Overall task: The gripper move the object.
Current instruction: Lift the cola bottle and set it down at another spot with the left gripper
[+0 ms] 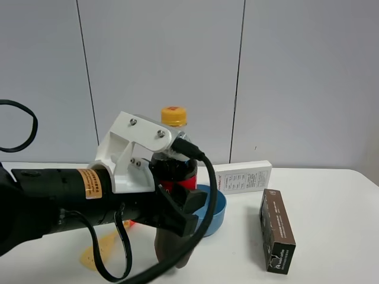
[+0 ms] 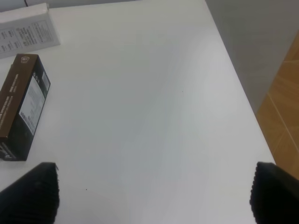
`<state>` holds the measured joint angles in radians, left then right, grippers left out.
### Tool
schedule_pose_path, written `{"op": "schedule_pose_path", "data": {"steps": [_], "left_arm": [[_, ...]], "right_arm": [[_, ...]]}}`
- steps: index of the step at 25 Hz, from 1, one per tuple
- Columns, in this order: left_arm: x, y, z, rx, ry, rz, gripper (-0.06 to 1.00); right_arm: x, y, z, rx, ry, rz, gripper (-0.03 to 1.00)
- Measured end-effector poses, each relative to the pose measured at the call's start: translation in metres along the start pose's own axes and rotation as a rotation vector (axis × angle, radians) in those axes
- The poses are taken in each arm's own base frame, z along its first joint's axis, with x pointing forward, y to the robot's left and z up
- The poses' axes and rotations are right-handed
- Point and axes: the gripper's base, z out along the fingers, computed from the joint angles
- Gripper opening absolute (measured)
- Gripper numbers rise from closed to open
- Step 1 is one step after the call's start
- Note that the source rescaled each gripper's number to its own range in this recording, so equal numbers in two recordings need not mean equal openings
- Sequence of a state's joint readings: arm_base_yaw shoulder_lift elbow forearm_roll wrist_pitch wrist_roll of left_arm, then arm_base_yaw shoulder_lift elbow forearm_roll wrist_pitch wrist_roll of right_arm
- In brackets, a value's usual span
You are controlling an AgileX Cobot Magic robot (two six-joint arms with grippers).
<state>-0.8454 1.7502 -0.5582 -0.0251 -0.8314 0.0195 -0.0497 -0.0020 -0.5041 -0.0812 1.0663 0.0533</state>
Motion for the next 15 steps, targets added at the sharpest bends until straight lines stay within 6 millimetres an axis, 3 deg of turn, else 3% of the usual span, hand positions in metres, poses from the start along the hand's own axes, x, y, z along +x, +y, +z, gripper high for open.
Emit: {"op": "schedule_pose_path", "data": {"steps": [15], "left_arm": [[0.017, -0.001, 0.009, 0.003, 0.018, 0.007, 0.02]], "right_arm": [[0.0, 0.0, 0.0, 0.0, 0.0, 0.0, 1.0]]}}
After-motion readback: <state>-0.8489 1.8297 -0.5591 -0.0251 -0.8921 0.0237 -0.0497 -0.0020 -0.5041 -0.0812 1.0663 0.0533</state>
